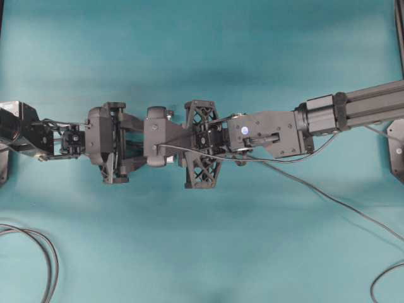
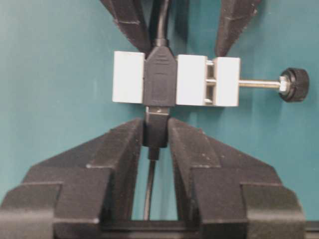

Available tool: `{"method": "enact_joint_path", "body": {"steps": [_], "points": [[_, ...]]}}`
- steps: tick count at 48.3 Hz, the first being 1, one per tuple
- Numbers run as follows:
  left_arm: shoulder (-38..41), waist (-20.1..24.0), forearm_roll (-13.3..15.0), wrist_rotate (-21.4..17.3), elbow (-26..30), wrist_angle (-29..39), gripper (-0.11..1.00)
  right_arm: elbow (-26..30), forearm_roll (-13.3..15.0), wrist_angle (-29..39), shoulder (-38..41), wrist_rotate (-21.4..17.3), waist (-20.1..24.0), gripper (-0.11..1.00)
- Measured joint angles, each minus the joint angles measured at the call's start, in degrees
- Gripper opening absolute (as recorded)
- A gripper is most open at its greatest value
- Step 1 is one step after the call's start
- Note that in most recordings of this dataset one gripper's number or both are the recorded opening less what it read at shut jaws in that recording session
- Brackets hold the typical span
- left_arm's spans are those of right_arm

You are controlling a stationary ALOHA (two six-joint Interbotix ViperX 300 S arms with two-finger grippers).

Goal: Insert the USB cable into the female connector supported by the left arm.
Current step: 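Push the plug leftward into the female connector with the right gripper, then open the right gripper to release the inserted plug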

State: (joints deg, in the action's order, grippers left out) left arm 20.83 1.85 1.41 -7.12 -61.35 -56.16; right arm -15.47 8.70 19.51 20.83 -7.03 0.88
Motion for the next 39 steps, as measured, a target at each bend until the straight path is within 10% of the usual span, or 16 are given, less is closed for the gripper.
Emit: {"method": "enact_joint_path", "body": {"steps": [24, 30, 39], "points": [[0.0, -0.4, 0.0, 0.0, 0.8, 1.6, 0.72, 0.5, 0.0, 0.0, 0.0, 6.8, 0.0, 0.2], [0.3, -1.0, 0.0, 0.0, 3.3, 3.9, 0.72, 2.2, 0.0, 0.1, 0.0, 7.5, 0.5, 0.0], [0.3, -1.2, 0.0, -0.1, 5.0, 6.1, 0.72, 3.3, 0.0, 0.6, 0.0, 7.5, 0.4, -0.01]]}}
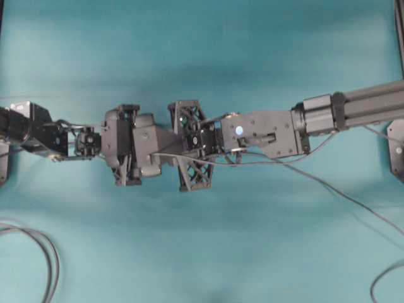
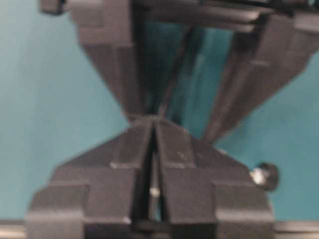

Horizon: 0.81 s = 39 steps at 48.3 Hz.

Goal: Insert the USB cable into the female connector supported by the left arm.
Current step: 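Open the right gripper to release the inserted plug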

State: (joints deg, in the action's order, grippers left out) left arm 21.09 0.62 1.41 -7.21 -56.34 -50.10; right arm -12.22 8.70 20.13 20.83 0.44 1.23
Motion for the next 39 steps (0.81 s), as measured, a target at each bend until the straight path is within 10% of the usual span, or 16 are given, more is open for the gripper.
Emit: {"method": "enact_joint_path", "body": {"steps": [39], "points": [[-4.0, -1.6, -0.1, 0.0, -5.6, 0.9, 0.72, -10.6, 0.0, -6.2, -7.6, -4.8, -0.4, 0.09]]}}
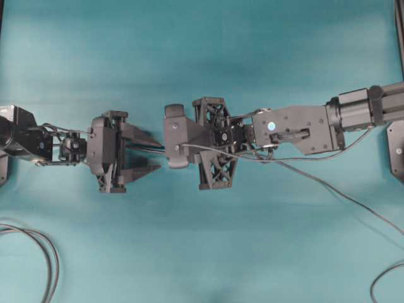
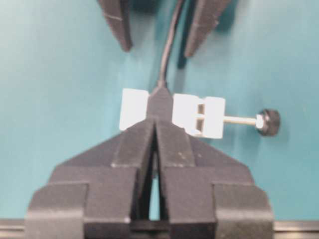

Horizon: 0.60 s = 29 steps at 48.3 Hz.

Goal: Insert the USB cable into the female connector supported by the left arm.
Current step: 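Open the right gripper to release the inserted plug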

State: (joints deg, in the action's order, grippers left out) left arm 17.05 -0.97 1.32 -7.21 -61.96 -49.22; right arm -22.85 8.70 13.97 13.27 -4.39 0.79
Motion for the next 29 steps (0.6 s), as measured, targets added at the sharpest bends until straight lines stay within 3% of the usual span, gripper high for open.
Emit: {"method": "enact_joint_path", "body": {"steps": [12, 29], "points": [[-2.5, 0.7, -0.1, 0.0, -2.2, 0.9, 0.72, -1.4, 0.0, -0.8, 0.0, -0.4, 0.0, 0.64], [-3.5, 1.3, -0.1, -0.8, -2.2, 2.1, 0.72, -5.6, 0.0, -4.2, -0.1, -0.4, 0.0, 0.57]]}}
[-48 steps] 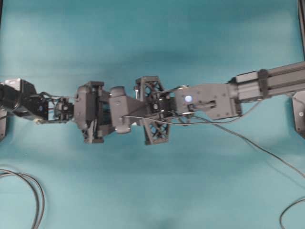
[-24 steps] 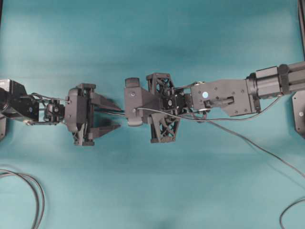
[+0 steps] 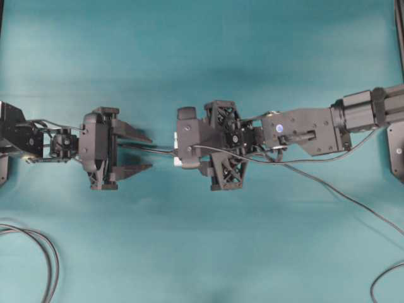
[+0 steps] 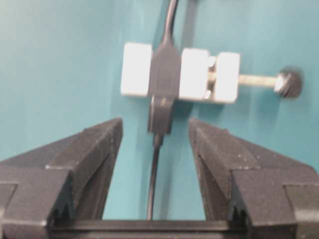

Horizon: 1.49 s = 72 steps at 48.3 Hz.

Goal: Insert the USB cable into the female connector supported by the left arm.

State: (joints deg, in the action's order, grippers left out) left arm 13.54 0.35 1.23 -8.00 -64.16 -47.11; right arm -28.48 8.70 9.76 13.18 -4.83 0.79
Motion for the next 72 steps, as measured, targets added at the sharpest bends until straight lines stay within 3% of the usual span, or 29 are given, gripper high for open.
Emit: {"method": "enact_joint_path", "body": {"steps": [17, 33, 55, 72], "points": [[0.4, 0.9, 0.0, -2.2, 1.6, -0.1, 0.7, -1.2, 0.0, -2.6, 0.2, -0.3, 0.0, 0.52], [3.6, 1.4, 0.0, -2.5, 3.5, -2.4, 0.67, -1.2, 0.0, -2.6, 1.1, -0.3, -0.2, 0.24], [4.0, 1.5, 0.0, -2.5, 3.2, -3.1, 0.66, -1.4, 0.0, -2.2, 0.6, -0.3, -0.4, 0.23], [-1.8, 1.6, 0.0, -0.4, -1.1, -2.8, 0.67, -8.0, 0.0, -6.2, -8.3, -0.1, -2.0, 0.22]]}}
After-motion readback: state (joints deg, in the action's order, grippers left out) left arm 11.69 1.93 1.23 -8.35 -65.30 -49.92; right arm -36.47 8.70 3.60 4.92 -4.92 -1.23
